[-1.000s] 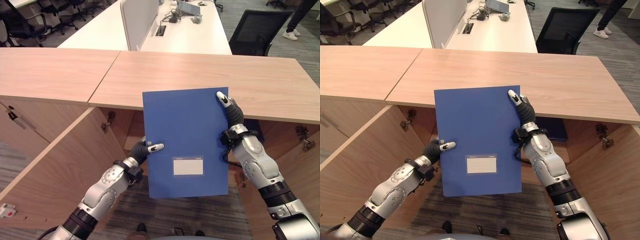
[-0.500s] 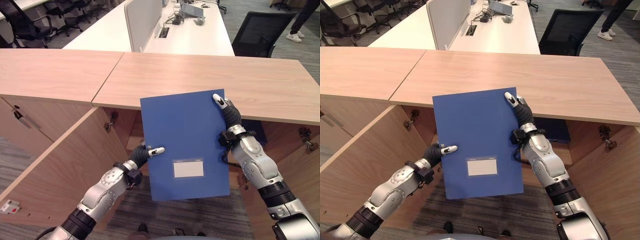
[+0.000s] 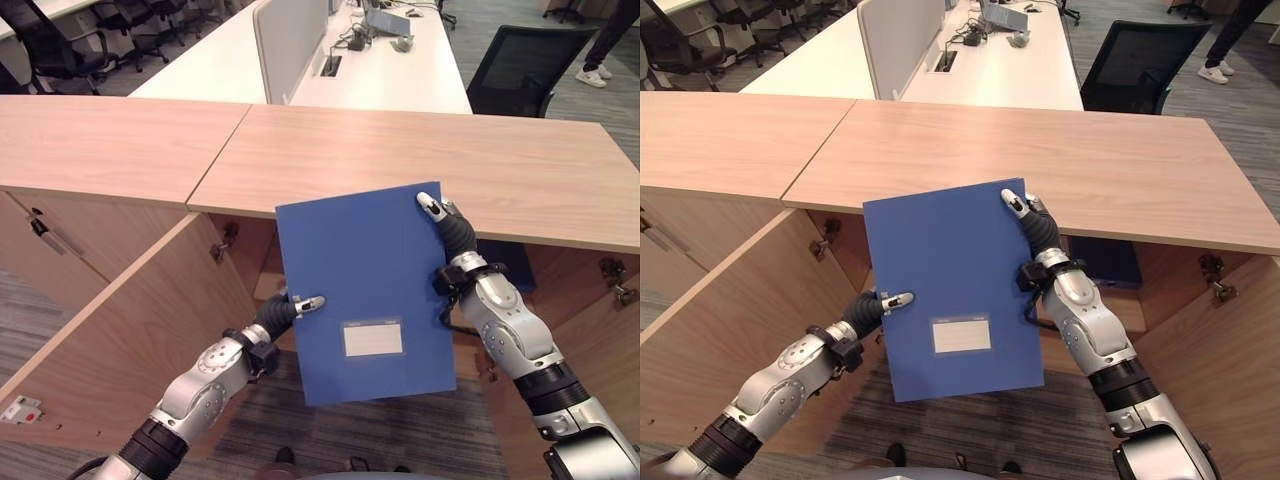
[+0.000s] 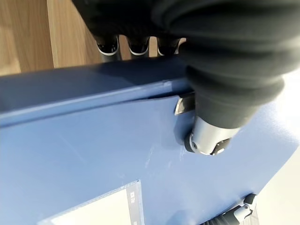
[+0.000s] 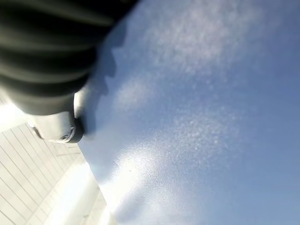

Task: Put the empty folder in the office cabinet

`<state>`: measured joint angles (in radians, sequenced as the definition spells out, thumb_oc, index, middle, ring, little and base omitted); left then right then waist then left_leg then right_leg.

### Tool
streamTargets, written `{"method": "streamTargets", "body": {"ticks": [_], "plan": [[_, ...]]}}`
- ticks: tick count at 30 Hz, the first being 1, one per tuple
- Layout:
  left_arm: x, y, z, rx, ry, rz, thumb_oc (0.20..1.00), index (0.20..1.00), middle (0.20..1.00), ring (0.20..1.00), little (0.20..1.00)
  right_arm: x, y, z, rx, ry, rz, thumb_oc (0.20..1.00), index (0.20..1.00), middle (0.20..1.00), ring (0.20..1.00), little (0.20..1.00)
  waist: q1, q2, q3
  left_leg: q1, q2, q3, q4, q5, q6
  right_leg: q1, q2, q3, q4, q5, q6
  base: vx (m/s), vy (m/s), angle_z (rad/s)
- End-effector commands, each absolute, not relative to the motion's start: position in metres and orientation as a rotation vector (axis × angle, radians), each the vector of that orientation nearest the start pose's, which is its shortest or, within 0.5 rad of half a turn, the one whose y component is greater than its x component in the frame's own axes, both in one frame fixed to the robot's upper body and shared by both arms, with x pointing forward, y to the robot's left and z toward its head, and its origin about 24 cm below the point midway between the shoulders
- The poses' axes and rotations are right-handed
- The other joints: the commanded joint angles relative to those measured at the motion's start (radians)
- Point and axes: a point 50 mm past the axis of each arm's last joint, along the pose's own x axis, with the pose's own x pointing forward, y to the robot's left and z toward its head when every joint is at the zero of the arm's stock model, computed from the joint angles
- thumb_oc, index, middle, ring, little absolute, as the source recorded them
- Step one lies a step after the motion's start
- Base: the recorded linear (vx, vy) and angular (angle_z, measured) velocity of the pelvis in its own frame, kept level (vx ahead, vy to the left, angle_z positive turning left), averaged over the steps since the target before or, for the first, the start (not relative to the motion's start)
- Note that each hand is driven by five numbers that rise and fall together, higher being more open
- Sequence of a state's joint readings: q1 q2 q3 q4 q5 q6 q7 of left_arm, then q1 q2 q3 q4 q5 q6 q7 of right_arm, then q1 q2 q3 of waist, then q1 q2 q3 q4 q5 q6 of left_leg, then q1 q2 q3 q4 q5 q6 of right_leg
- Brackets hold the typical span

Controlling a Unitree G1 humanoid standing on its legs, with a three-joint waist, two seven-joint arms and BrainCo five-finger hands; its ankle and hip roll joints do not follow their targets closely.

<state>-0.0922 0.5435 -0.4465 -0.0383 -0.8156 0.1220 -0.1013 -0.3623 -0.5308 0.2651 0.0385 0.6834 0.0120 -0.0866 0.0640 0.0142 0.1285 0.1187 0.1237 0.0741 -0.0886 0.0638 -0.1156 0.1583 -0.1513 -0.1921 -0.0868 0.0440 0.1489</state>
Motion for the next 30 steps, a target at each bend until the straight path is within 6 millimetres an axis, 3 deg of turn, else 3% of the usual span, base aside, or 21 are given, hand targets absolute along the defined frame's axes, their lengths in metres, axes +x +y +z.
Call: {"method": "streamTargets", "body": {"ticks": [1, 7, 8, 13, 18, 19, 20, 26, 27, 28, 30], "plan": [[0.253, 0.125, 0.056, -0.247, 0.158, -0.584, 0.200, 0.200, 0.200, 0.200, 0.200, 0.307, -0.134, 0.166, 0.148, -0.328, 0.409, 0.200, 0.200, 0.200, 0.200, 0.200, 0.008, -0.043, -0.035, -0.006, -0.024, -0.005, 0.016, -0.072, 0.009, -0.082, -0.056, -0.028, 0.120, -0.042, 0.074, 0.00, 0.000, 0.00], [0.251, 0.127, 0.052, -0.276, 0.158, -0.547, 0.200, 0.200, 0.200, 0.200, 0.200, 0.307, -0.137, 0.165, 0.131, -0.333, 0.383, 0.200, 0.200, 0.200, 0.200, 0.200, 0.010, -0.043, -0.033, -0.005, -0.025, -0.006, 0.017, -0.074, 0.010, -0.079, -0.056, -0.029, 0.119, -0.041, 0.072, 0.00, 0.000, 0.00], [0.250, 0.128, 0.051, -0.279, 0.160, -0.538, 0.200, 0.200, 0.200, 0.200, 0.200, 0.308, -0.139, 0.166, 0.117, -0.337, 0.373, 1.000, 1.000, 1.000, 1.000, 1.000, 0.011, -0.044, -0.033, -0.005, -0.025, -0.007, 0.017, -0.075, 0.010, -0.080, -0.056, -0.029, 0.119, -0.042, 0.072, 0.00, 0.000, 0.00], [0.246, 0.133, 0.046, -0.291, 0.166, -0.504, 0.200, 0.200, 0.200, 0.200, 0.200, 0.309, -0.157, 0.165, -0.021, -0.352, 0.283, 1.000, 1.000, 1.000, 1.000, 1.000, 0.015, -0.045, -0.031, -0.007, -0.025, -0.009, 0.019, -0.076, 0.012, -0.081, -0.055, -0.028, 0.121, -0.044, 0.071, 0.00, 0.000, 0.00], [0.239, 0.145, 0.038, -0.296, 0.181, -0.452, 0.200, 0.200, 0.200, 0.200, 0.200, 0.302, -0.199, 0.151, -0.124, -0.322, 0.103, 1.000, 1.000, 1.000, 1.000, 1.000, 0.009, -0.045, -0.021, -0.013, -0.025, -0.012, 0.021, -0.076, 0.016, -0.088, -0.055, -0.024, 0.131, -0.049, 0.071, 0.00, 0.000, 0.00], [0.235, 0.152, 0.035, -0.294, 0.191, -0.426, 0.200, 0.200, 0.200, 0.200, 0.200, 0.295, -0.216, 0.136, -0.102, -0.276, 0.020, 1.000, 1.000, 1.000, 1.000, 1.000, 0.005, -0.043, -0.017, -0.016, -0.025, -0.012, 0.021, -0.077, 0.017, -0.093, -0.055, -0.023, 0.135, -0.051, 0.072, 0.00, 0.000, 0.00], [0.235, 0.152, 0.034, -0.294, 0.193, -0.427, 0.200, 0.200, 0.200, 0.200, 0.200, 0.294, -0.216, 0.136, -0.101, -0.275, 0.019, 1.000, 1.000, 1.000, 1.000, 1.000, 0.006, -0.044, -0.018, -0.016, -0.025, -0.011, 0.021, -0.077, 0.017, -0.093, -0.055, -0.023, 0.135, -0.052, 0.072, 0.00, 0.000, 0.00], [0.226, 0.173, 0.024, -0.284, 0.221, -0.330, 0.200, 0.200, 0.200, 0.200, 0.200, 0.266, -0.266, 0.076, -0.099, -0.066, -0.254, 1.000, 1.000, 1.000, 1.000, 1.000, -0.010, -0.042, -0.010, -0.022, -0.026, -0.010, 0.021, -0.080, 0.022, -0.105, -0.054, -0.020, 0.140, -0.055, 0.073, 0.00, 0.007, -0.02], [0.226, 0.173, 0.024, -0.283, 0.222, -0.331, 0.200, 0.200, 0.200, 0.200, 0.200, 0.266, -0.266, 0.076, -0.099, -0.066, -0.254, 1.000, 1.000, 1.000, 1.000, 1.000, -0.009, -0.043, -0.011, -0.022, -0.026, -0.010, 0.021, -0.080, 0.022, -0.105, -0.054, -0.020, 0.140, -0.055, 0.073, 0.00, 0.000, 0.00], [0.224, 0.178, 0.022, -0.283, 0.227, -0.304, 0.200, 0.200, 0.200, 0.200, 0.200, 0.254, -0.279, 0.056, -0.097, 0.014, -0.332, 1.000, 1.000, 1.000, 1.000, 1.000, -0.013, -0.042, -0.010, -0.023, -0.026, -0.010, 0.021, -0.081, 0.023, -0.107, -0.054, -0.019, 0.139, -0.055, 0.074, 0.00, 0.000, 0.00], [0.221, 0.182, 0.017, -0.280, 0.245, -0.279, 0.200, 0.200, 0.200, 0.200, 0.200, 0.244, -0.286, 0.036, -0.051, 0.089, -0.387, 1.000, 1.000, 1.000, 1.000, 1.000, -0.018, -0.042, -0.007, -0.024, -0.027, -0.009, 0.021, -0.082, 0.024, -0.109, -0.052, -0.017, 0.138, -0.056, 0.074, 0.00, 0.000, 0.00]]}}
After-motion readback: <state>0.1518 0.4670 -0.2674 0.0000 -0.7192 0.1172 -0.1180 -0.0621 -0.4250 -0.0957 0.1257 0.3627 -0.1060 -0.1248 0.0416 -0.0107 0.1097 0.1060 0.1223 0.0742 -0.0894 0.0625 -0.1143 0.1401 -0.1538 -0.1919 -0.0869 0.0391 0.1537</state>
